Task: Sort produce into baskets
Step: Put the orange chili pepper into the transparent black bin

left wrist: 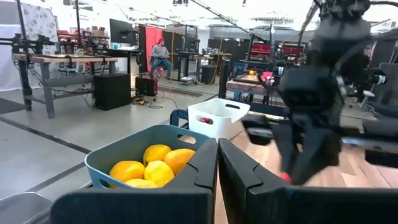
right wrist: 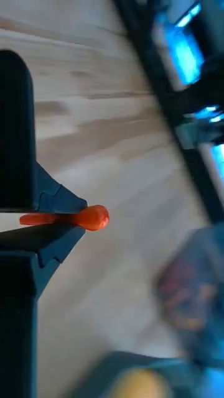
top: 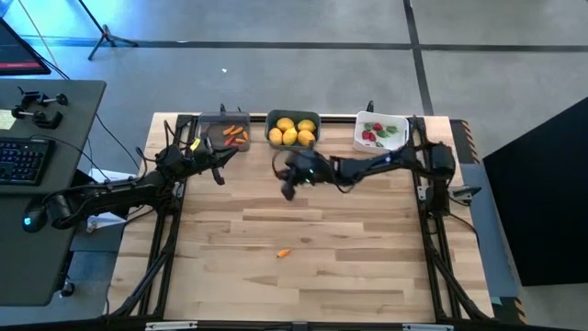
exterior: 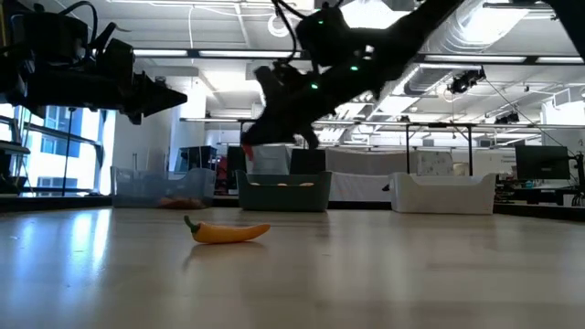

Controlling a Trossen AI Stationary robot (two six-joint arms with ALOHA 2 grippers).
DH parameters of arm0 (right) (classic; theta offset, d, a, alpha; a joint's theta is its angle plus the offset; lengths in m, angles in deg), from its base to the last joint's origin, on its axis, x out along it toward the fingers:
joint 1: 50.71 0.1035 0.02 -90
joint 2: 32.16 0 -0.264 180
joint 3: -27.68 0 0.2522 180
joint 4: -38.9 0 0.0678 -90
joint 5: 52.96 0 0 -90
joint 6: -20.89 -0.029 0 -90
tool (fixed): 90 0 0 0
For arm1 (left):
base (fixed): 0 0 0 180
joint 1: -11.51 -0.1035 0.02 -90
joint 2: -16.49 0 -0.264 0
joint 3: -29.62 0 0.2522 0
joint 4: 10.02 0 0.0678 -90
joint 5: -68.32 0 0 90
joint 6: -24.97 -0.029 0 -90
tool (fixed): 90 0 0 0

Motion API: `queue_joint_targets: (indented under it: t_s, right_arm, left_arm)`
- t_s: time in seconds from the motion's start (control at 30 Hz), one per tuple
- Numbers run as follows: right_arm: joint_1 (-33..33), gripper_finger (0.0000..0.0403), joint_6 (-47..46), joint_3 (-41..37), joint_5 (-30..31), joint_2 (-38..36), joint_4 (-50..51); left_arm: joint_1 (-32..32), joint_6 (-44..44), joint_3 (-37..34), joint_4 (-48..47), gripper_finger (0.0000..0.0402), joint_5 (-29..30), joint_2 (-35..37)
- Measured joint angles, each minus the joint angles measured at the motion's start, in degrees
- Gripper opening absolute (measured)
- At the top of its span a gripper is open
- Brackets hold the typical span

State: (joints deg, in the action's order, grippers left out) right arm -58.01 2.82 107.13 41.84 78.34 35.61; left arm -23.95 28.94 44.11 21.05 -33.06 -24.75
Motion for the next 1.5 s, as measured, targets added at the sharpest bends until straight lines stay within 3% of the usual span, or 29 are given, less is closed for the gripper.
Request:
queue_joint_targets:
  t_s: [0.33,0.7,0.97,1.3,1.5]
  right_arm:
    - [-6.34,0.0005,5.86,20.21,2.39,13.68,-1.63]
    - [-8.2,0.0005,8.07,41.8,3.02,29.29,-0.71]
    - [-9.9,0.0005,10.43,44.7,5.27,31.06,-0.74]
    - [-11.18,0.0006,8.61,44.69,0.42,33.38,-2.49]
    - [-11.25,0.0052,7.49,44.62,1.83,34.05,-3.47]
  left_arm:
    - [-0.01,-2.74,0.0,-0.05,0.0,0.0,0.0]
    - [0.0,-2.72,0.0,-0.07,0.0,-0.02,0.0]
    - [-0.01,-2.72,0.0,-0.07,0.0,-0.02,0.0]
    - [-0.01,-2.7,0.0,-0.04,0.0,0.0,0.0]
    - [0.0,-2.57,0.0,-0.02,0.0,0.0,0.0]
